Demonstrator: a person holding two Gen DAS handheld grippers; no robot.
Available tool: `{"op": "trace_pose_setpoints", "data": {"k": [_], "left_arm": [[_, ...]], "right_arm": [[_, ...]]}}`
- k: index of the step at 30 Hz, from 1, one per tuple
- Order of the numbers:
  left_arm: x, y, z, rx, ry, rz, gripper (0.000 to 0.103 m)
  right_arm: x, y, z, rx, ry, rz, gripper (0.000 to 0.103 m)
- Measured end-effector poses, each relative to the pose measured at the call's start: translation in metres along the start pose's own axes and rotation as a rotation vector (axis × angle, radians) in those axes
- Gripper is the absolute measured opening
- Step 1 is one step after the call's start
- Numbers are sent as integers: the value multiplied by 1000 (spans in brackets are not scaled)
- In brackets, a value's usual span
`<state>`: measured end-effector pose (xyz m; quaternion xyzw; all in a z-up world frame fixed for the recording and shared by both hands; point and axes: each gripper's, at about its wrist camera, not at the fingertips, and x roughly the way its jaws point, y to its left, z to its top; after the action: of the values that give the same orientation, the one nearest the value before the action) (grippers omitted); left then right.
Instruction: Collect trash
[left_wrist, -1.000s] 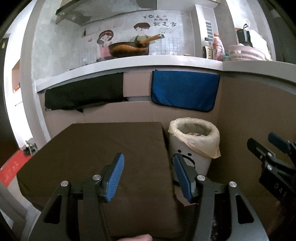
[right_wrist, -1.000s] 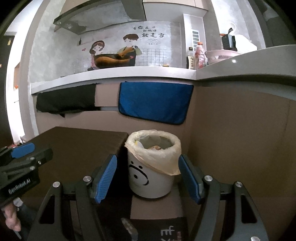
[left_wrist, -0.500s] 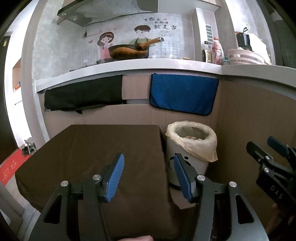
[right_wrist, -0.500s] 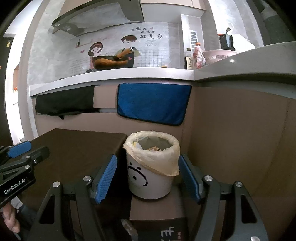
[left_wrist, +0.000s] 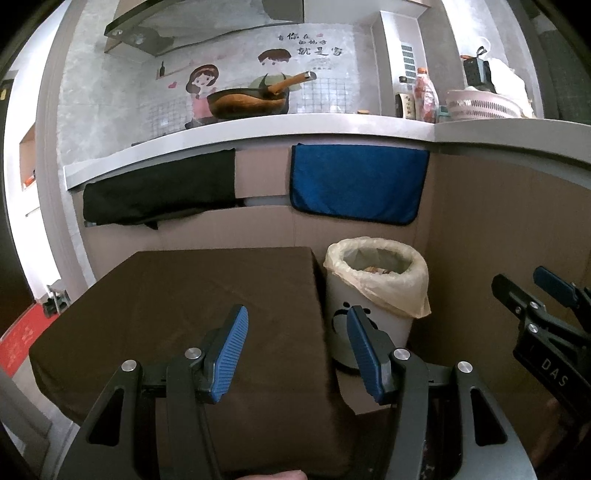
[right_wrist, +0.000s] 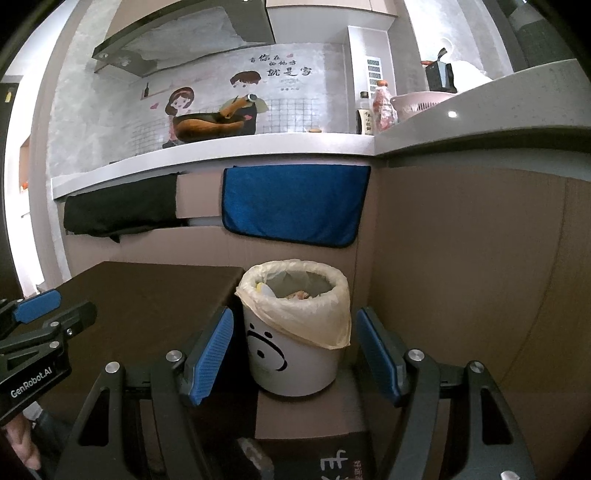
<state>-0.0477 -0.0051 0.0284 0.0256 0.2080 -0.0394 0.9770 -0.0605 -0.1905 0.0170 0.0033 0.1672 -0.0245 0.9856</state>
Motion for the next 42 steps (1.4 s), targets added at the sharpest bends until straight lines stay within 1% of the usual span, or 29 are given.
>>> {"op": "trace_pose_setpoints", "data": {"k": [14, 26, 35, 42], "left_arm": [[-1, -2, 1, 4, -14, -20, 57], [0, -7, 1, 14, -8, -18, 57], [3, -3, 3, -13, -9, -2, 57], [3, -4, 3, -15, -11, 1, 57]], "right_arm": [[-6, 2, 3, -4, -19, -10, 66], [-7, 4, 4, -4, -17, -11, 66], [-8, 6, 4, -6, -16, -7, 66], [-8, 6, 5, -6, -16, -3, 66]]}}
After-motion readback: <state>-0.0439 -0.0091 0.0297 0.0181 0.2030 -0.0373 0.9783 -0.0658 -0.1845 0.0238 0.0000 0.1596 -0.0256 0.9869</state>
